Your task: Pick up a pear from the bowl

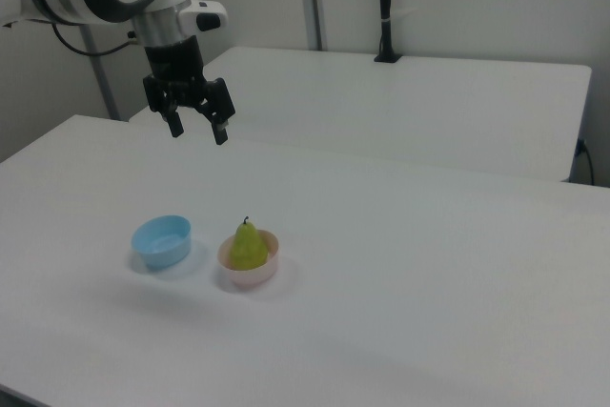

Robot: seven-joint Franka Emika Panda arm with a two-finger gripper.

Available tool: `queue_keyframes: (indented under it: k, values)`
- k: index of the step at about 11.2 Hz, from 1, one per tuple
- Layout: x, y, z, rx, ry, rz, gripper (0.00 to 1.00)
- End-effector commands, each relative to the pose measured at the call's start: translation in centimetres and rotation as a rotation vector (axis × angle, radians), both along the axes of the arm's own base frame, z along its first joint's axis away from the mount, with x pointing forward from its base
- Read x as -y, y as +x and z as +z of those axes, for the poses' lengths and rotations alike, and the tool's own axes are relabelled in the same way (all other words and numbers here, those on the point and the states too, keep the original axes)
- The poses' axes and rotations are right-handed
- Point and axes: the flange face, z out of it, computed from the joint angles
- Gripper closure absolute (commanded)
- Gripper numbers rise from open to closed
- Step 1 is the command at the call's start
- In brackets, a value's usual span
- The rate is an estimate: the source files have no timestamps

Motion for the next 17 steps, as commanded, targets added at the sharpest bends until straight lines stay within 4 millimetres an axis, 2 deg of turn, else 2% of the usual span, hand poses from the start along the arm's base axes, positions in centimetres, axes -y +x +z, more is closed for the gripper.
queue_keyframes:
  k: [1, 13, 17]
  values:
    - [-0.1, -0.8, 0.3, -0.018, 0.014, -0.011, 0.00]
    - [-0.1, -0.4, -0.2, -0.011, 0.013, 0.006, 0.00]
    - [0.0, 0.3, -1.7, -0.002, 0.015, 0.166, 0.00]
